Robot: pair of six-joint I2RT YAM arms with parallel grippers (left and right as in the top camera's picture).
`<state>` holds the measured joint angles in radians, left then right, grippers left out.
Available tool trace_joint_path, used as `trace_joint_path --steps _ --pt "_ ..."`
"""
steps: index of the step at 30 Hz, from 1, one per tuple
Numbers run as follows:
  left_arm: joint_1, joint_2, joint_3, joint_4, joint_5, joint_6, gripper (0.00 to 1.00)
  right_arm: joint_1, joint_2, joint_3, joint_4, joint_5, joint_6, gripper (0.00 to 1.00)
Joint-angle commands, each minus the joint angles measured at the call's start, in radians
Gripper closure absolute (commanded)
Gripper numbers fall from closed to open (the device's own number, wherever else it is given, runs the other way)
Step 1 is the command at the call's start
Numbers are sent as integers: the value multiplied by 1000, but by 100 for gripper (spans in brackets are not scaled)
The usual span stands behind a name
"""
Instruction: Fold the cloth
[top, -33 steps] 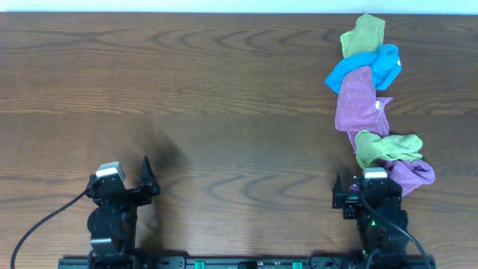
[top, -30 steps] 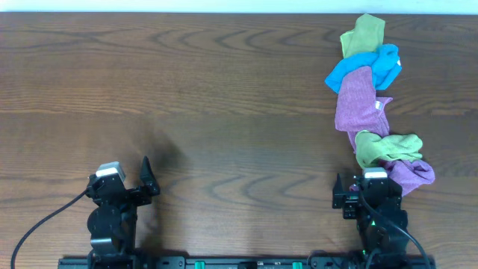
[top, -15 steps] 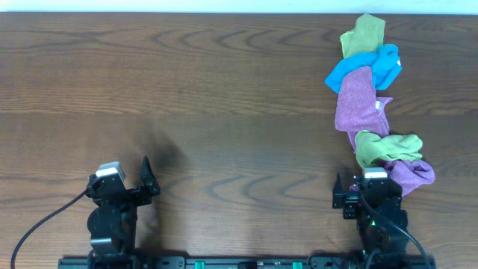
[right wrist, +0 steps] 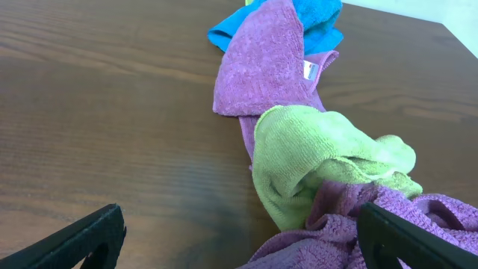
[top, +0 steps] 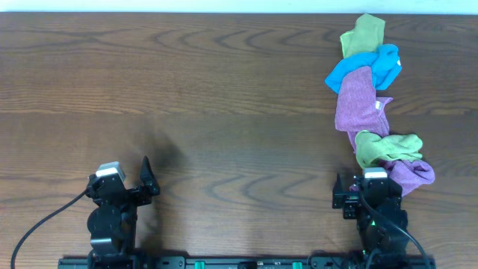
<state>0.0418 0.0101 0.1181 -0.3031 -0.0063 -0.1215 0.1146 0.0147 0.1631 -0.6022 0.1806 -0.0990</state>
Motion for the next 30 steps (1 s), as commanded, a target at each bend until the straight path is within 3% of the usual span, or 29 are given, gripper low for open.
trace_joint_path --steps 1,12,16,20,21,24,30 --pt "-5 -6 -24 -7 3 21 5 5 -9 -7 1 10 -14 1" --pt "-5 -6 -24 -7 4 21 4 5 -9 -7 49 11 -13 1" --pt "-5 -6 -24 -7 4 21 5 5 -9 -7 187 -75 195 1" --pt "-5 -6 -24 -7 4 21 5 4 -9 -7 249 -47 209 1" --pt "-5 -6 -24 -7 3 21 5 4 -9 -7 275 -12 253 1" --pt "-5 -6 -24 -7 4 21 5 2 -8 -7 293 197 600 1" --pt "-5 -6 -24 -7 4 21 4 -63 116 -6 235 279 810 1"
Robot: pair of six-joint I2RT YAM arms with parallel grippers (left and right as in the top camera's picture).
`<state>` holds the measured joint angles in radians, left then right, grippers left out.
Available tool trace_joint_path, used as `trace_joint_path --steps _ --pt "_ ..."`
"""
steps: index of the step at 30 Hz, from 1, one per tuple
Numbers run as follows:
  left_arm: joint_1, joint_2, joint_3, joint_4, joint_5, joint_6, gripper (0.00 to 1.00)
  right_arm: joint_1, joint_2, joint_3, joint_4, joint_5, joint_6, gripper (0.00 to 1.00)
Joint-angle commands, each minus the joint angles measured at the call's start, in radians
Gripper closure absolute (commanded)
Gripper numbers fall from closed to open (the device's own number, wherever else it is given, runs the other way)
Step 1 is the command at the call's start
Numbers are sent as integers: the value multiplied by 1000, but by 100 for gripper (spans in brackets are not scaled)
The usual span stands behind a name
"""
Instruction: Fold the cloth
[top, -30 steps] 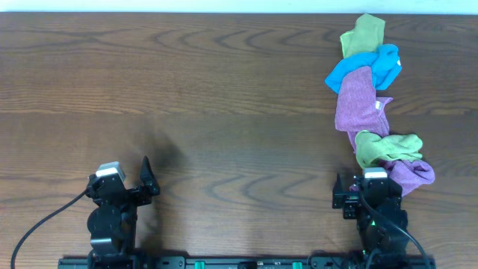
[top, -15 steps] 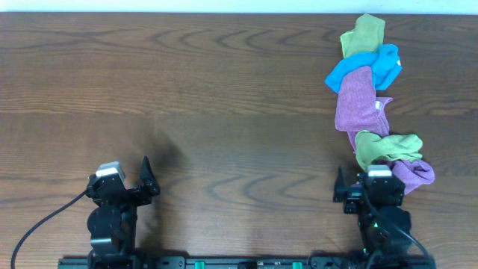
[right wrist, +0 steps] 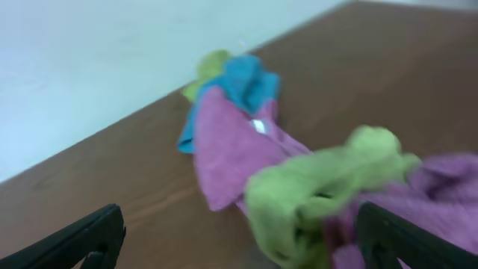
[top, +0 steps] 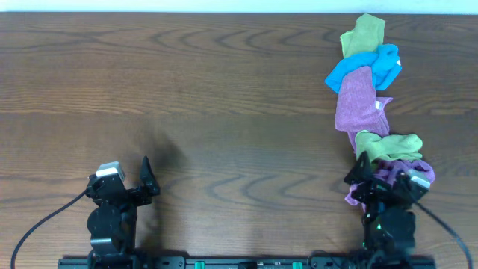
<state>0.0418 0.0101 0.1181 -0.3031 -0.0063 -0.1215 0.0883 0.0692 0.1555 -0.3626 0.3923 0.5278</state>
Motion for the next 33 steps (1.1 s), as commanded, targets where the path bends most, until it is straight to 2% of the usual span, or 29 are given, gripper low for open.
trace_joint_path --steps 1,7,13,15,19,22,25,28,33 --pt "-5 -6 -24 -7 3 21 5 -52 99 6 -5 59 215 1" --pt "-5 -6 -24 -7 4 21 5 -158 363 125 -31 -43 314 1" --pt "-5 -6 -24 -7 4 21 4 -275 672 404 -291 -57 306 1" --pt "-5 -6 -24 -7 4 21 5 -294 765 463 -325 -86 254 1" --pt "-5 -6 -24 -6 4 21 4 -293 871 478 -311 -143 222 1" --pt "-5 -6 -24 -6 4 21 5 -294 923 478 -312 -115 171 1" --pt "-5 -6 -24 -7 4 21 5 -303 970 478 -339 -91 194 2" --pt "-5 -6 -24 -6 4 21 4 -334 1025 478 -389 -52 219 7" --pt "-5 -6 -24 -7 4 21 5 -355 1110 478 -409 -140 219 9"
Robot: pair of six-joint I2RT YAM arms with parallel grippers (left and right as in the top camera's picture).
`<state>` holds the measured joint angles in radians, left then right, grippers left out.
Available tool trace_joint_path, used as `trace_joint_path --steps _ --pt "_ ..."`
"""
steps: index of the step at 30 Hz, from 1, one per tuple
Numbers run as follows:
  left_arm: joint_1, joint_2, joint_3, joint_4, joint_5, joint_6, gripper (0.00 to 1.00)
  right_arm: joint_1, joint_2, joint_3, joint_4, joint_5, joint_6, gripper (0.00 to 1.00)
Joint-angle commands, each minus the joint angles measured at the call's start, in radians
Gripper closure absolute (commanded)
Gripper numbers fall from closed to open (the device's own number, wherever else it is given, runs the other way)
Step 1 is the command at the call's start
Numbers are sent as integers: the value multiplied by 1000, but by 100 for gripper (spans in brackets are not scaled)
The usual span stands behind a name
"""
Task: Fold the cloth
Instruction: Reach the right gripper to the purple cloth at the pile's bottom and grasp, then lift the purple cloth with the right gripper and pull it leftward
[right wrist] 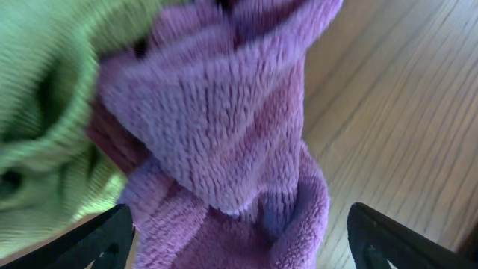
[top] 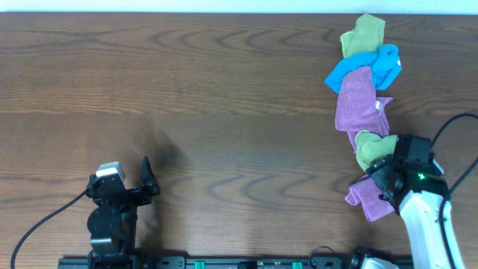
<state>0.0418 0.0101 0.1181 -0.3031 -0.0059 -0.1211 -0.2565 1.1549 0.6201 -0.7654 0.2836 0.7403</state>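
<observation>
A string of crumpled cloths lies along the table's right side. At its near end is a purple cloth (top: 370, 202), bunched against a green cloth (top: 371, 146). My right gripper (top: 385, 178) hangs over that purple cloth. In the right wrist view the gripper (right wrist: 239, 240) is open. The purple cloth (right wrist: 224, 127) fills the space between its fingertips (right wrist: 101, 237) without being pinched. The green cloth (right wrist: 45, 97) sits at the left of that view. My left gripper (top: 148, 178) rests at the front left, far from the cloths.
Farther back in the pile lie another purple cloth (top: 355, 104), a blue cloth (top: 367, 67) and a second green cloth (top: 364, 33). The dark wooden table (top: 224, 112) extends left of the pile. A black cable (top: 455, 127) loops at the right edge.
My right arm has moved out to the right, and its gripper now hangs close over the near purple cloth. Earlier its camera looked along the pile from farther off. The left arm stayed put.
At first both arms sat at their bases, the right gripper open and looking along the cloth pile. A second later the right wrist was tilted over the near purple cloth. Now the open jaws straddle that cloth at close range.
</observation>
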Motion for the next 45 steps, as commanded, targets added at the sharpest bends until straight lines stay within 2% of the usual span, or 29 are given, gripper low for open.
trace_joint_path --steps 1,6,8,9,11,12,14,20,28,32,37,41,45 --pt "-5 -6 -24 -7 3 21 5 -10 34 13 -14 -49 6 10" --pt "-5 -6 -24 -7 3 21 5 -10 46 13 -40 -124 3 13" --pt "-5 -6 -24 -7 3 21 5 -10 48 13 -55 -135 3 21" --pt "-5 -6 -24 -7 3 21 5 -10 48 13 -58 -135 3 31" --pt "-5 -6 -24 -6 3 21 5 -10 49 13 -60 -135 3 67" --pt "-5 -6 -24 -7 3 21 5 -10 49 13 -59 -135 3 80" --pt "-5 -6 -24 -7 3 21 4 -10 50 13 -58 -134 3 98" --pt "-5 -6 -24 -7 3 21 5 -10 49 45 -60 -171 -11 99" --pt "-5 -6 -24 -7 3 21 5 39 49 397 -132 -283 -222 99" --pt "-5 -6 -24 -7 3 21 5 89 50 589 -135 -372 -265 99" --pt "-5 -6 -24 -7 3 21 4 162 50 740 -12 -520 -267 99" --pt "-5 -6 -24 -7 3 21 5 265 57 763 190 -703 -261 99" --pt "-5 -6 -24 -7 3 21 5 418 138 763 273 -703 -254 99"
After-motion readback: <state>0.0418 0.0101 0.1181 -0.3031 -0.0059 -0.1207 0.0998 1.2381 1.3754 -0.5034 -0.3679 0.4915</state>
